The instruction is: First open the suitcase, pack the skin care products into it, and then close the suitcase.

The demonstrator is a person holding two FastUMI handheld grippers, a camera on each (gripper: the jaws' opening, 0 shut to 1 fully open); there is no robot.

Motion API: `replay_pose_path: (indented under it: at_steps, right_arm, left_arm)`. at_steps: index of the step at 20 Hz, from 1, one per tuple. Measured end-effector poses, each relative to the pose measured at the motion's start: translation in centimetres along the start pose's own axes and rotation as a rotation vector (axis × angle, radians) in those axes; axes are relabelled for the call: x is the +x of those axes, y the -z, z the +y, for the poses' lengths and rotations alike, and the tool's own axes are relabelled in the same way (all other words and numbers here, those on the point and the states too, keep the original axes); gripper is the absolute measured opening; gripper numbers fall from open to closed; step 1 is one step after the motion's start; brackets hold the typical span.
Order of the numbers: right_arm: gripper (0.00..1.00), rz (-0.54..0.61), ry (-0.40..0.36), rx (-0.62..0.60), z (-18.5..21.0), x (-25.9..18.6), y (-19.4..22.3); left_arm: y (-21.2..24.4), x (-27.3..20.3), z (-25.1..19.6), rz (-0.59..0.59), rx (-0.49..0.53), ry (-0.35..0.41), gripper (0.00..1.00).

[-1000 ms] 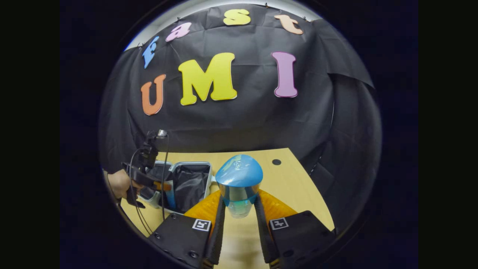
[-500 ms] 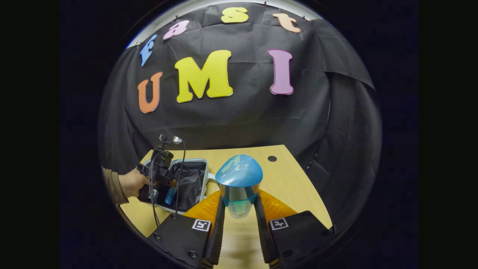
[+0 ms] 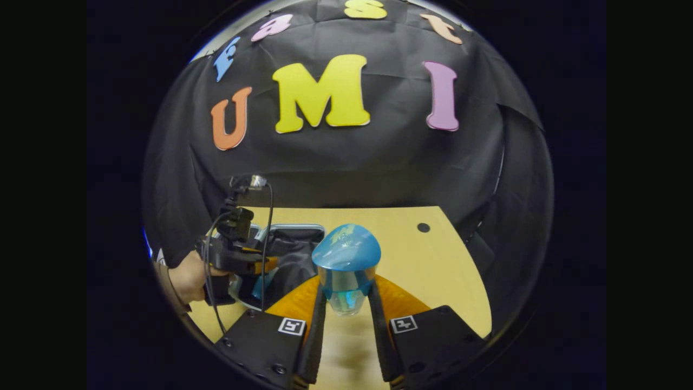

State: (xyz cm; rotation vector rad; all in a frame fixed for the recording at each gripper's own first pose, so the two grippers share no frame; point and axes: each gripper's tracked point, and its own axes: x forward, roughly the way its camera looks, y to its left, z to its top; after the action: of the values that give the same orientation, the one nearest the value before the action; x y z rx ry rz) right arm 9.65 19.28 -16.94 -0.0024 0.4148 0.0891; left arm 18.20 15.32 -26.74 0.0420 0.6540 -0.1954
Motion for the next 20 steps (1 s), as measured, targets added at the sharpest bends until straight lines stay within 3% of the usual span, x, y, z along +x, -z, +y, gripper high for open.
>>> replay_pose_path:
  at_steps: [2,4,5,6,7,12,18,20]
  right_arm:
    - [0.4,0.023,-0.048,-0.023,3.0,1.8,0.3]
    - [0.4,0.056,-0.086,-0.044,5.7,3.6,1.4]
    - [0.4,0.075,-0.102,-0.054,7.0,4.6,2.1]
    - [0.4,0.096,-0.113,-0.057,8.3,5.6,2.8]
    - [0.4,0.115,-0.121,-0.055,9.3,6.7,3.4]
    - [0.4,0.235,-0.127,-0.035,12.7,10.8,7.6]
    - [0.4,0.427,-0.04,-0.057,12.6,15.2,12.5]
    - [0.41,0.442,-0.026,-0.054,12.8,16.2,12.0]
  left_arm:
    - [-1.4,-2.8,0.1,-0.099,-0.011,0.017,0.77]
    - [-1.9,-5.8,0.8,-0.181,-0.023,0.016,0.92]
    - [-1.9,-7.3,1.4,-0.217,-0.025,0.015,0.89]
    - [-1.7,-8.5,2.2,-0.246,-0.024,0.003,0.97]
    - [-1.2,-9.8,2.8,-0.273,-0.024,-0.005,0.99]
    - [2.0,-15.5,7.0,-0.368,-0.015,-0.074,0.99]
    - [3.6,-19.7,10.6,-0.418,-0.048,-0.142,0.98]
    - [4.2,-20.4,12.0,-0.416,-0.062,-0.176,0.98]
